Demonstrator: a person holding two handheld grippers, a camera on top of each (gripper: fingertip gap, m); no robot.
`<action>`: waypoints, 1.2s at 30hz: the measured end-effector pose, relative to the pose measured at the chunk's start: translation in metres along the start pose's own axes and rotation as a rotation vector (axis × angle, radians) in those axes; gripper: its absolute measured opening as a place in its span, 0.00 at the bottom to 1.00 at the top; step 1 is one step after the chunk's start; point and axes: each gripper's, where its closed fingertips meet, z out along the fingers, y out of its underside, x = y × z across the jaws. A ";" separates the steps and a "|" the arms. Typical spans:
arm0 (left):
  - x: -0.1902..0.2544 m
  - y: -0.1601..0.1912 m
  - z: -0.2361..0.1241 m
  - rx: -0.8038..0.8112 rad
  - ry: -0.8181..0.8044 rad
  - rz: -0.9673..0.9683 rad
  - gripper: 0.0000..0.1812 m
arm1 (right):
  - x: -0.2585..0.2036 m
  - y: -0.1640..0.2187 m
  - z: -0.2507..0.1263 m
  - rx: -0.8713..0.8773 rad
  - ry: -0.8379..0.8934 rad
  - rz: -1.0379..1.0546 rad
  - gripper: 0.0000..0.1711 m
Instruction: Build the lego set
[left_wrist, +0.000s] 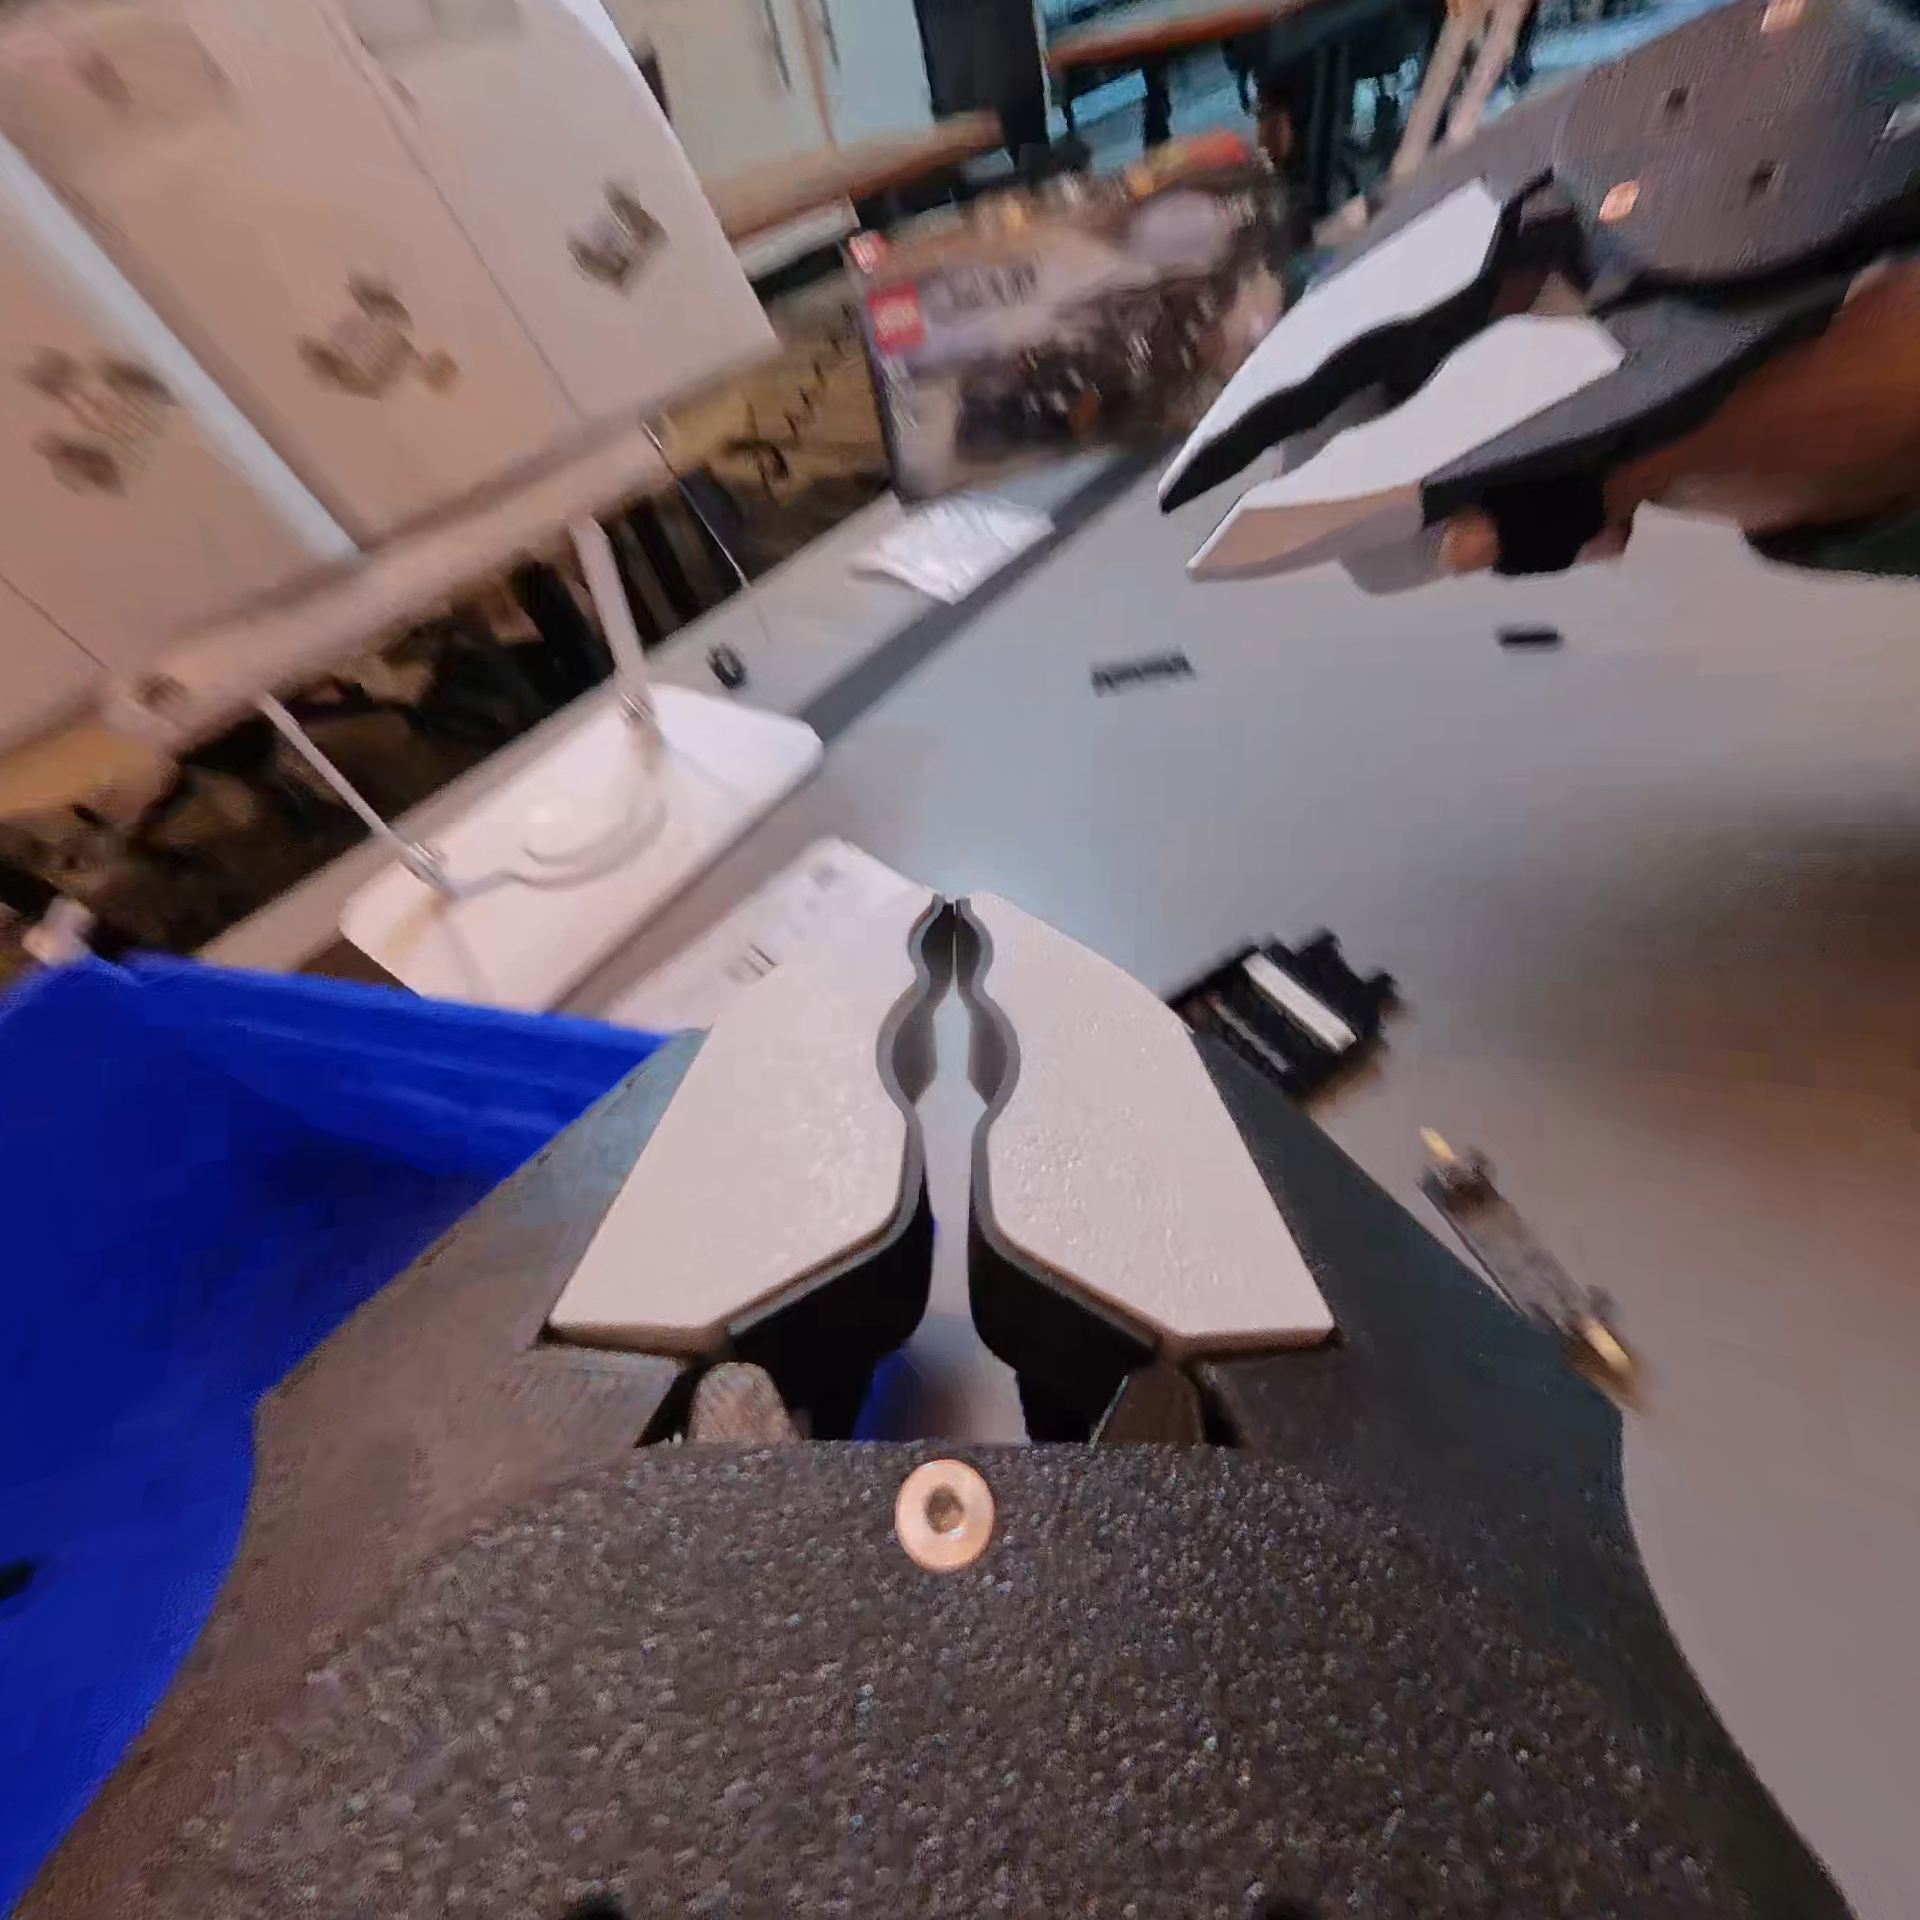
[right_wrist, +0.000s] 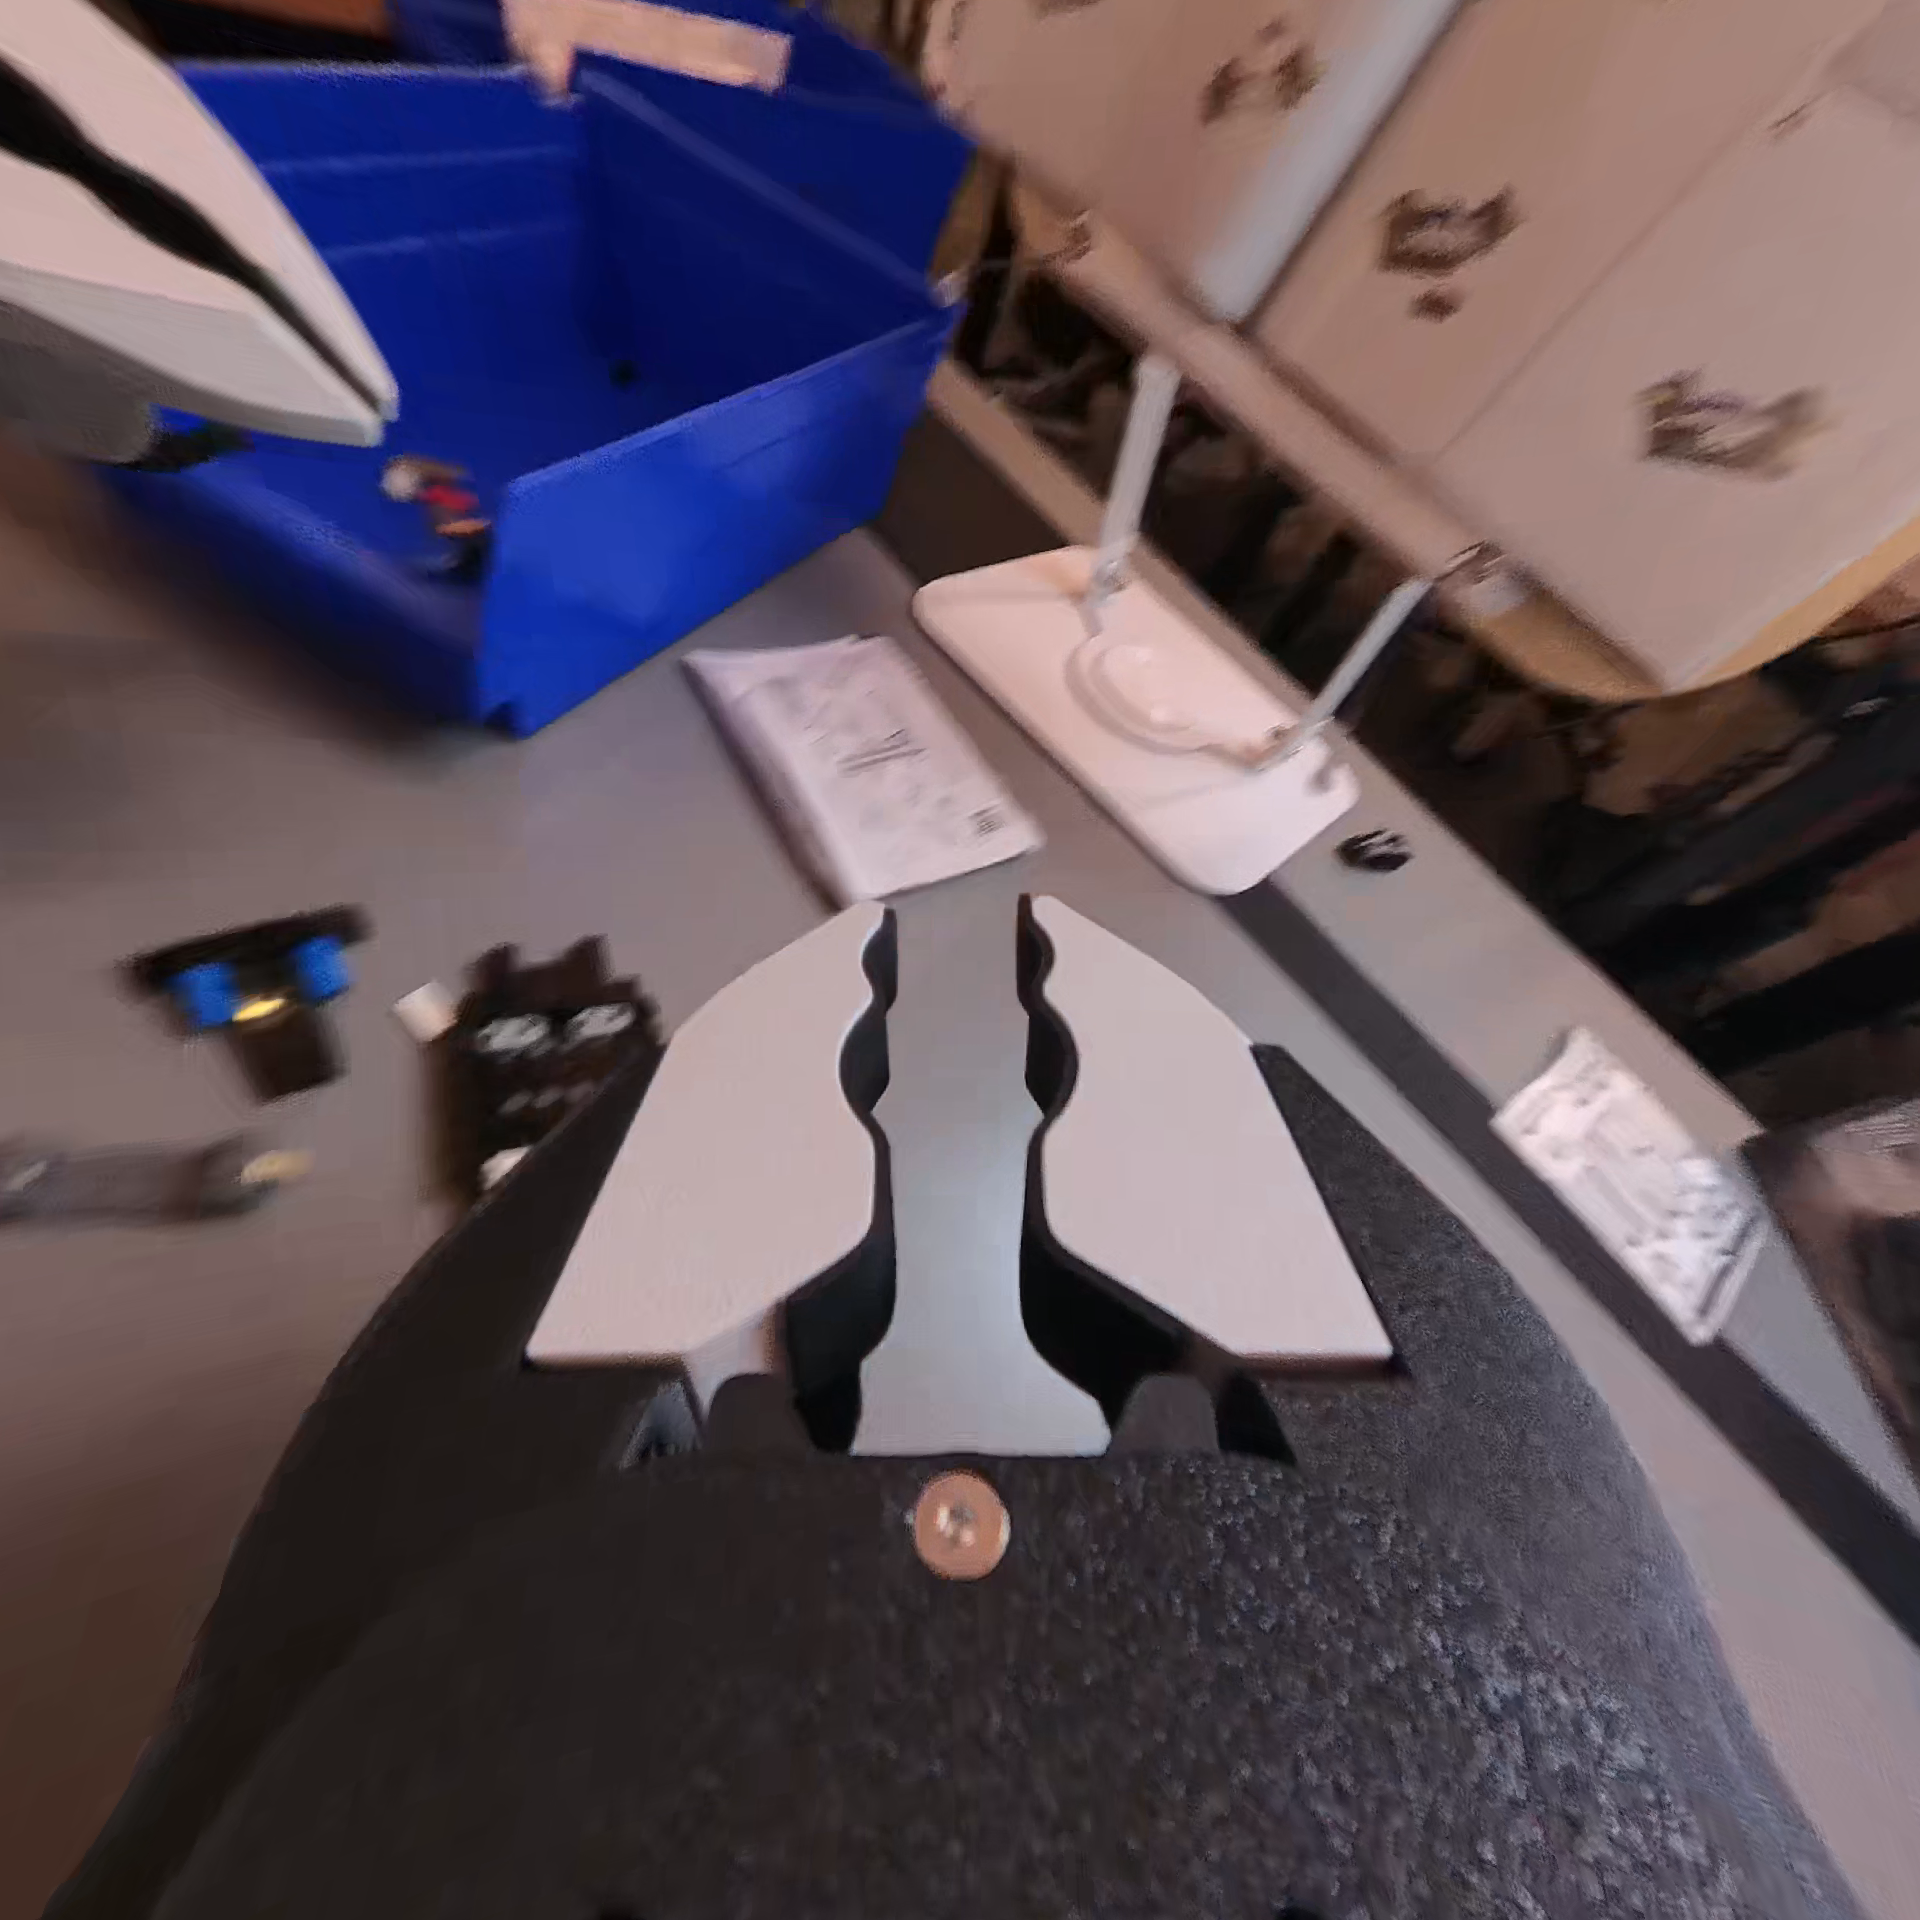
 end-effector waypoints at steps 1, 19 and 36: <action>0.010 0.012 -0.004 -0.030 0.018 -0.007 0.02 | -0.018 0.010 -0.006 -0.028 -0.052 0.015 0.14; 0.094 0.122 0.010 -0.383 0.310 0.115 0.17 | -0.171 0.072 0.008 -0.236 -0.389 0.009 0.18; 0.087 0.105 0.000 -0.170 0.389 0.205 0.16 | -0.145 0.067 -0.004 -0.182 -0.300 0.007 0.09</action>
